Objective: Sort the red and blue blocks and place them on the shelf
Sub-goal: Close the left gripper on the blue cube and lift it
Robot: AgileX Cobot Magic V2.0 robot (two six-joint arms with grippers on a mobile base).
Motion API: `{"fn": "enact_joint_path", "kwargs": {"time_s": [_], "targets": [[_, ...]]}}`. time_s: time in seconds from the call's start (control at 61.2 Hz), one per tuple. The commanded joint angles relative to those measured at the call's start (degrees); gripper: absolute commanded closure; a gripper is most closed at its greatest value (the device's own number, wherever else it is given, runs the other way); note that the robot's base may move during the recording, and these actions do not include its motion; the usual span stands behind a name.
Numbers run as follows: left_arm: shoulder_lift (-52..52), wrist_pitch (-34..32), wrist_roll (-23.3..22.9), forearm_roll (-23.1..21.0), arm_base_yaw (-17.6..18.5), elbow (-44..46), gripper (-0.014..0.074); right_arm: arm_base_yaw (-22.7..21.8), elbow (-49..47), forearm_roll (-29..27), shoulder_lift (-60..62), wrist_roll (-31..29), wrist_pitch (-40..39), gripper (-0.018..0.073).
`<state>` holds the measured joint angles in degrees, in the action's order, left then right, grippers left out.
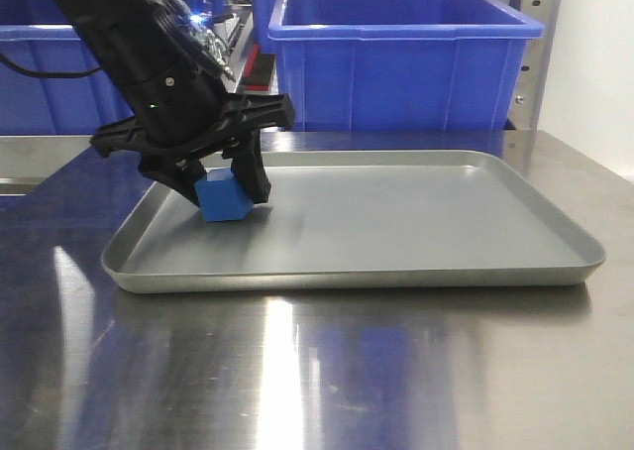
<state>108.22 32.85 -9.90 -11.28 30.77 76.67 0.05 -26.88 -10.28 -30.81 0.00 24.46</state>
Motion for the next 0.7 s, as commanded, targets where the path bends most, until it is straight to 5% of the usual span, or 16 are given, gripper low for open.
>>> {"fn": "enact_joint_path", "kwargs": {"time_s": [0.0, 0.311, 0.687], "targets": [[-4.18, -0.98, -0.58, -1.22, 0.07, 1.52, 0.046, -0.25, -1.71, -0.35, -0.02, -0.45, -4.48, 0.0501], [-12.57, -1.84, -0.58, -0.41, -3.09, 1.52, 0.046, -0.25, -1.71, -0.35, -0.02, -0.45, -4.48, 0.0501], [-26.49, -0.07, -0.58, 9.12, -10.56, 1.08, 0.046, -0.25, -1.71, -0.35, -0.02, -0.45, -4.48, 0.0501]]}}
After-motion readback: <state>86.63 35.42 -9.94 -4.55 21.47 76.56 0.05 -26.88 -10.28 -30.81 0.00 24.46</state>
